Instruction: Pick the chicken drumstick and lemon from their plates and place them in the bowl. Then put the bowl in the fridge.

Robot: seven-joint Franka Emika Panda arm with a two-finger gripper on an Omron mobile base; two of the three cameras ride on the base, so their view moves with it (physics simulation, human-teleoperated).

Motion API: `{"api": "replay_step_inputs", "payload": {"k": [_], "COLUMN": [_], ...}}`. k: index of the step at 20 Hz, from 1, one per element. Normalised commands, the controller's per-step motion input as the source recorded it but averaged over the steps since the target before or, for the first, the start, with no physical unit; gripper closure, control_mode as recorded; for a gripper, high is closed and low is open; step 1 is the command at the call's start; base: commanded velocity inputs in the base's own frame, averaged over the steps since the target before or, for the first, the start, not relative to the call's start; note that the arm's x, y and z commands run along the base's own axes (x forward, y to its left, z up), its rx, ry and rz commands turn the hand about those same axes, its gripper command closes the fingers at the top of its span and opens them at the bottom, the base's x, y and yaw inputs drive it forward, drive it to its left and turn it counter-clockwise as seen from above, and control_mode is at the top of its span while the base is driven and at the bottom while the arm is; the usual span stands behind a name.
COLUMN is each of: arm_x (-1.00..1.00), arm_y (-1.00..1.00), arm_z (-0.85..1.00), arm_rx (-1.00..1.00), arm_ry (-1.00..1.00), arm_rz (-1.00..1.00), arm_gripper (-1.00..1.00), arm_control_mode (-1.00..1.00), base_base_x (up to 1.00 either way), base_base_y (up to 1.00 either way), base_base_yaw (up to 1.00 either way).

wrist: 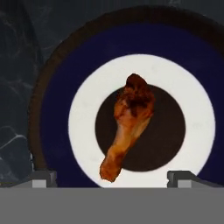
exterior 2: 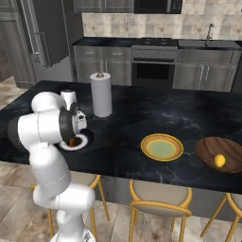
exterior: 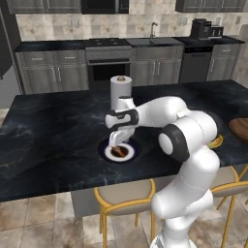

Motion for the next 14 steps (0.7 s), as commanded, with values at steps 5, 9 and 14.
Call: {"api": "replay_step_inputs", "payload": {"k": [5, 9, 14], "arm_x": [0.43, 0.4, 0.3], "arm_y": [0.28, 0.19, 0.02], "arm_z": [-0.31, -0.33, -0.25], "arm_rx": [0.0, -0.08, -0.14], "arm_ry": [0.15, 0.08, 0.02], "arm_rz": [-0.01, 0.0, 0.0], "arm_gripper": [-1.0, -1.0, -1.0], "arm_control_mode": [-1.0, -1.0, -1.0], "base_base_x": [0.0, 0.0, 0.0], "base_base_y": [0.0, 0.0, 0.0], "base_base_yaw": [0.0, 0.0, 0.0]}}
